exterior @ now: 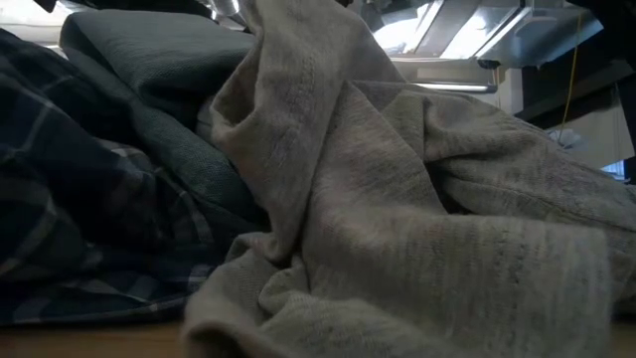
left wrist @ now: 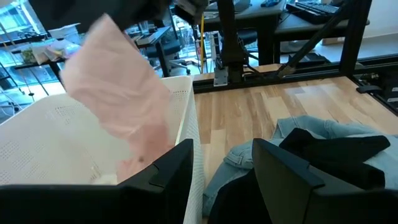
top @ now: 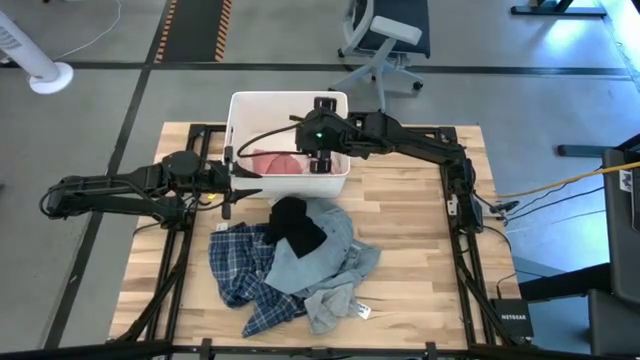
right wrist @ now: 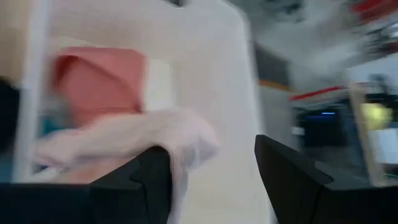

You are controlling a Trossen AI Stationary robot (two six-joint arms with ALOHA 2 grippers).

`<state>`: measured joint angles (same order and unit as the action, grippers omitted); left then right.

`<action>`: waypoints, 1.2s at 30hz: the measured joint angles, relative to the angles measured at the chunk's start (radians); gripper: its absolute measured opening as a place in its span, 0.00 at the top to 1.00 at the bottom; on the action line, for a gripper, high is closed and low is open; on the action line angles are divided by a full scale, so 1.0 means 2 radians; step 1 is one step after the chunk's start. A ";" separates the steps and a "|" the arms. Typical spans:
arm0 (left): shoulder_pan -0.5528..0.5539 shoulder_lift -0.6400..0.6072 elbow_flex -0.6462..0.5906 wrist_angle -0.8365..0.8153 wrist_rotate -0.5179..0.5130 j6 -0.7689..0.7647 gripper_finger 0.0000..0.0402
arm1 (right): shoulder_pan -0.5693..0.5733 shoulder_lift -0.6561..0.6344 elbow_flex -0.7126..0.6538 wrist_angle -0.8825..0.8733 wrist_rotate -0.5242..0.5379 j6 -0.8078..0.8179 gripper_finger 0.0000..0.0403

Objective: Sort clothes
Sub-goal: Put the pink sock into the white bin, then put the gray pants into the white bin

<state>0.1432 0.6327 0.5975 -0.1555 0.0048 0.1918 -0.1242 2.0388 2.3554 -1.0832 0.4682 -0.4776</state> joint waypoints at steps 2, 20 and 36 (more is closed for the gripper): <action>0.000 0.000 0.000 -0.001 0.000 0.000 0.60 | -0.001 0.000 0.000 -0.031 -0.057 0.030 0.45; 0.000 0.000 0.000 -0.009 0.000 -0.004 0.60 | 0.046 -0.003 0.000 -0.166 -0.139 0.123 0.45; 0.000 0.000 0.000 -0.009 0.000 -0.007 0.60 | 0.281 -0.001 -0.108 -0.052 -0.095 0.245 0.45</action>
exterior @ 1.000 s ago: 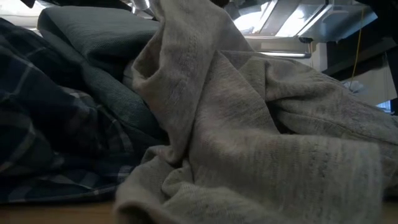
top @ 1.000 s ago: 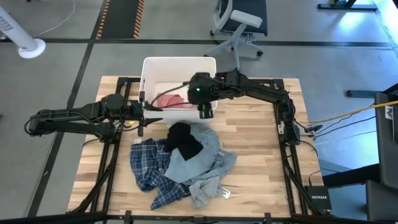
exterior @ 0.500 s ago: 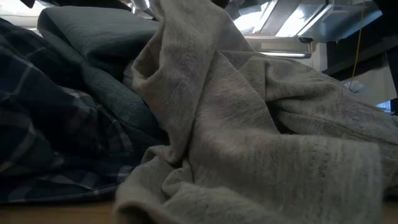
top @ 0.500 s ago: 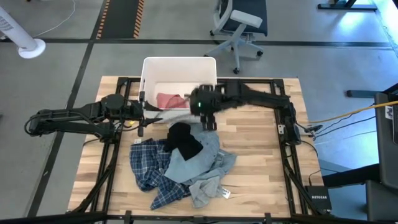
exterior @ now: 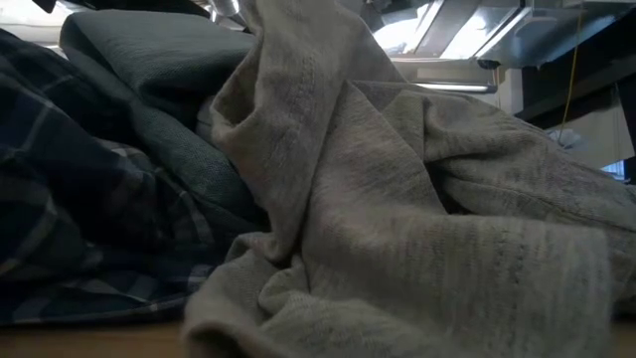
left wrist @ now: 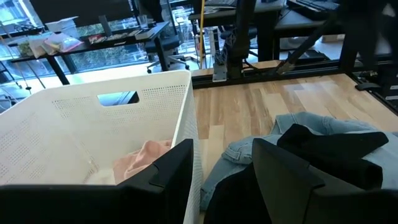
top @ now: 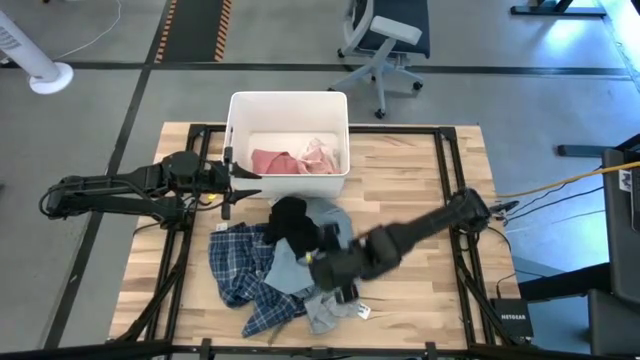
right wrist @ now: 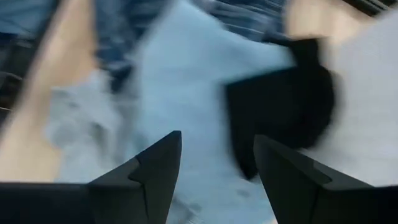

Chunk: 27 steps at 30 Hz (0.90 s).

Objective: Sort clothes
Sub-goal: Put the gray pants into the white bin

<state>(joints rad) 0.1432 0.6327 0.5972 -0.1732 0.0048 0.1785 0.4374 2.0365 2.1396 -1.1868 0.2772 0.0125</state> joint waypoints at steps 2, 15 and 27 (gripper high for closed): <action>0.000 0.000 0.000 0.001 0.000 0.000 0.60 | 0.020 0.000 -0.031 0.036 -0.006 0.017 0.45; 0.000 0.000 0.000 0.003 0.000 -0.001 0.60 | 0.077 0.001 -0.181 0.154 -0.053 0.167 0.45; 0.000 0.000 0.000 0.002 0.000 0.001 0.60 | 0.068 0.001 -0.238 0.188 -0.016 0.170 0.45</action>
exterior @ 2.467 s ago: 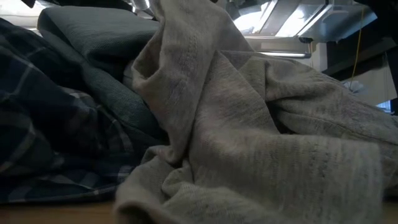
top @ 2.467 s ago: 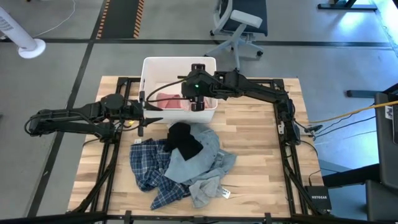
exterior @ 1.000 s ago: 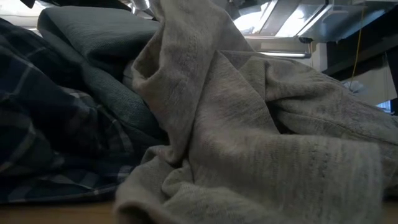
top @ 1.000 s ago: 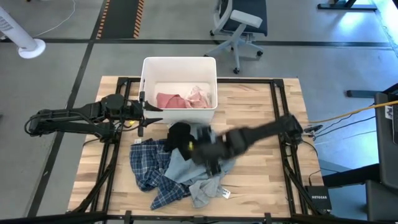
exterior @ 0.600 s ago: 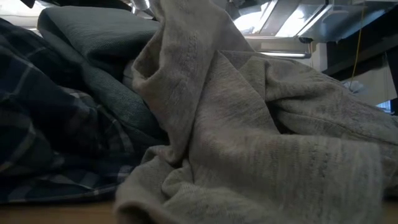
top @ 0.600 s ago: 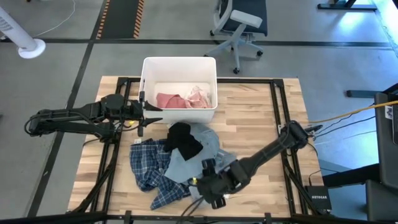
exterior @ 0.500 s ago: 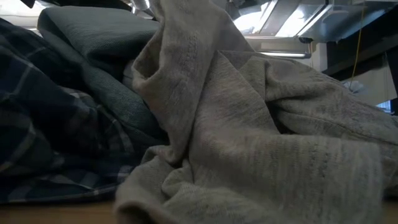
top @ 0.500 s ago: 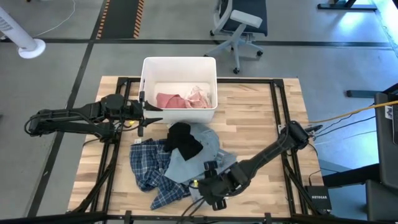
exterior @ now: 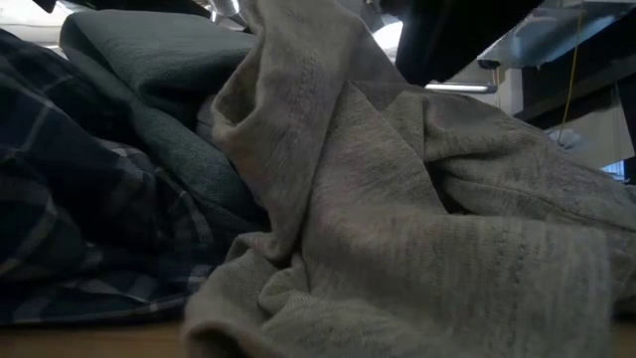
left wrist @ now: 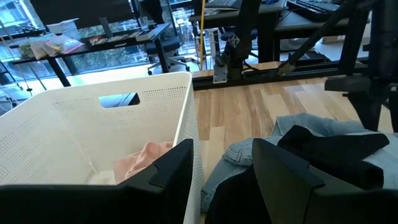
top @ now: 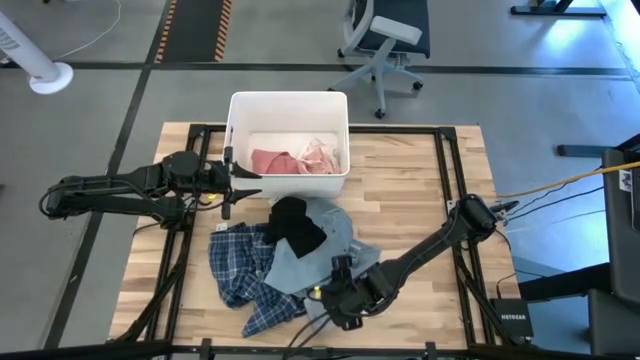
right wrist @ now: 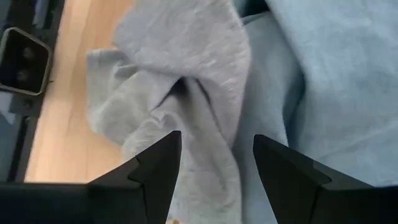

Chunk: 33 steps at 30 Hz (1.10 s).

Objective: Sort clothes
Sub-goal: Put the gray pants into the white bin

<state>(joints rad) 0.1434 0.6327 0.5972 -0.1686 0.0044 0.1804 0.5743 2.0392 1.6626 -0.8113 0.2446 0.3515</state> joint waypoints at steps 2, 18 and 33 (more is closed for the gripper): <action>0.000 0.000 0.000 0.000 0.000 0.001 0.60 | -0.001 0.000 -0.002 0.001 0.004 0.000 0.45; 0.000 0.000 0.000 0.000 0.000 -0.001 0.60 | -0.003 0.061 -0.002 0.065 -0.086 -0.010 0.45; 0.000 0.000 0.000 0.000 0.000 -0.001 0.60 | -0.003 0.072 0.004 0.060 -0.106 -0.021 0.95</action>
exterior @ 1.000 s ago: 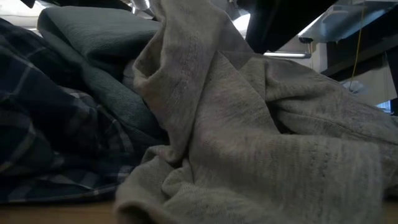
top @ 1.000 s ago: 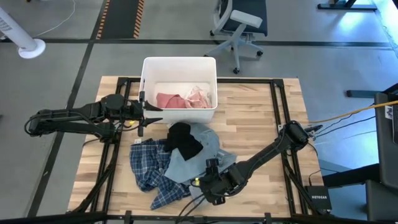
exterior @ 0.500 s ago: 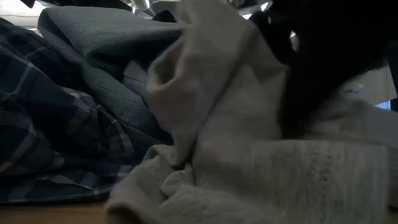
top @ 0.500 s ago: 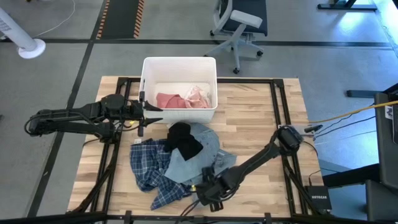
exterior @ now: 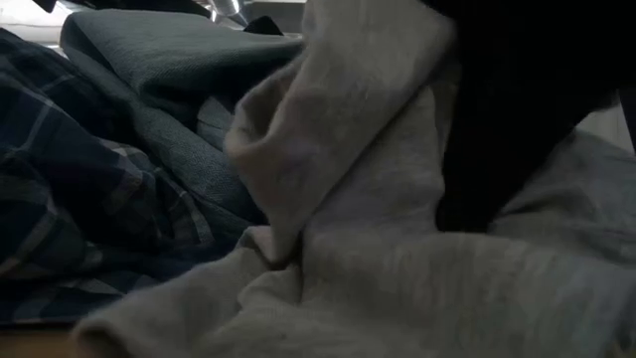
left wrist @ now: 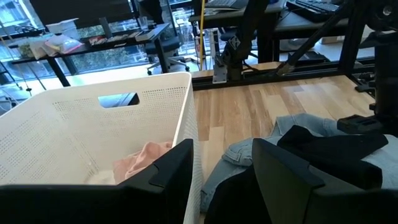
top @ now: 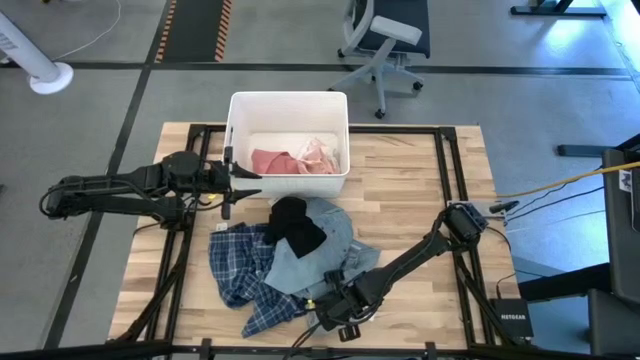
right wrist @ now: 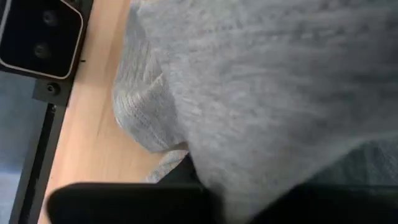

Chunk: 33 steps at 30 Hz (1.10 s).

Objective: Sort clothes
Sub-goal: Put the gray pants into the white bin

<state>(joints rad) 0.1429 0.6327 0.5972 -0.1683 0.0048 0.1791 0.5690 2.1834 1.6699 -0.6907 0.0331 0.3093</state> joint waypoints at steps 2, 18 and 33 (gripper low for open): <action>0.000 0.000 0.000 -0.001 0.000 0.000 0.60 | 0.000 -0.004 0.000 -0.001 0.000 0.000 0.95; 0.000 0.000 0.000 -0.001 0.000 0.000 0.60 | 0.000 -0.035 0.187 -0.140 0.139 -0.095 0.91; 0.000 0.000 0.000 0.000 0.000 0.006 0.60 | -0.075 -0.036 0.340 -0.226 0.285 -0.265 0.91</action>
<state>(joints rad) 0.1427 0.6327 0.5972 -0.1684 0.0048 0.1909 0.4196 2.1117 2.3493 -1.1435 0.6028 -0.2216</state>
